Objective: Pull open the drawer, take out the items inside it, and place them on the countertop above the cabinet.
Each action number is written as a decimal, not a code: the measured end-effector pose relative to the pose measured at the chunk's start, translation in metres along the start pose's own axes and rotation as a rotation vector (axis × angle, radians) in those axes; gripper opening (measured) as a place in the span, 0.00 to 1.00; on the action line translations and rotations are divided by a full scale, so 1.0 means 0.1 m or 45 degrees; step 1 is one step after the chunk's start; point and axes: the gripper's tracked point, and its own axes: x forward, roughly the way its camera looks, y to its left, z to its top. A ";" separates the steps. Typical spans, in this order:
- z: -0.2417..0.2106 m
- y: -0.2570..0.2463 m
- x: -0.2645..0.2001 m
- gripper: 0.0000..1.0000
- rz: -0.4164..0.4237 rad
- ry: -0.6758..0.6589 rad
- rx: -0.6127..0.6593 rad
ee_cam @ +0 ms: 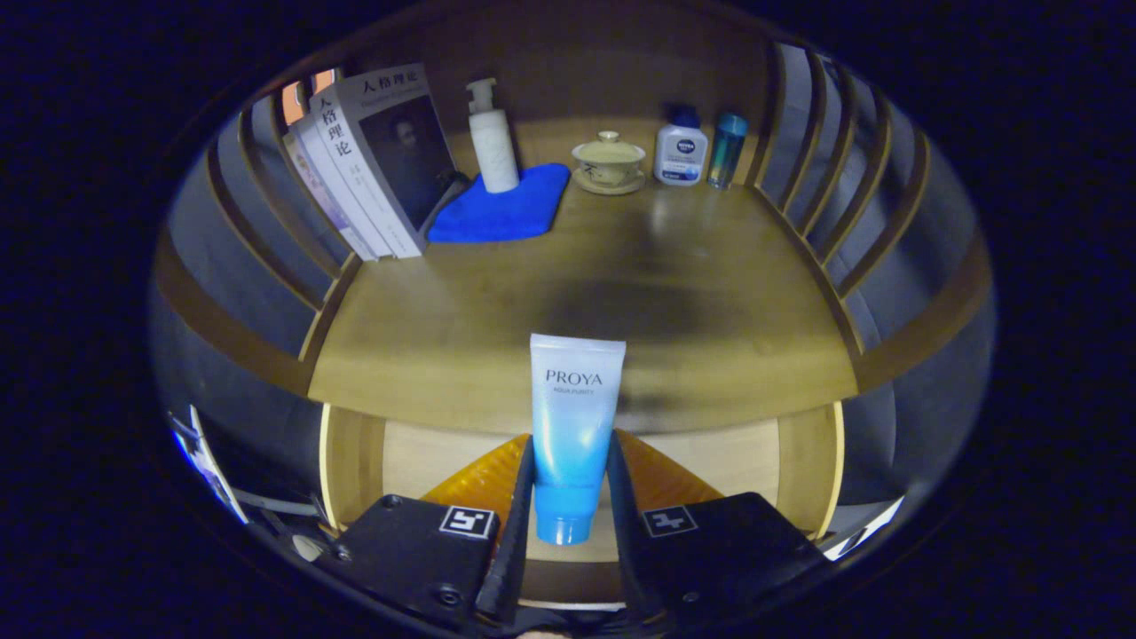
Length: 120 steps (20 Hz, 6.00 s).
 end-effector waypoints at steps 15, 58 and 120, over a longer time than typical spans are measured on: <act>0.61 -0.01 0.52 0.47 -0.009 -0.036 -0.016; -1.37 -0.08 -1.23 0.98 0.127 -1.253 -0.039; -1.24 -0.07 0.48 0.98 0.017 -1.065 -0.001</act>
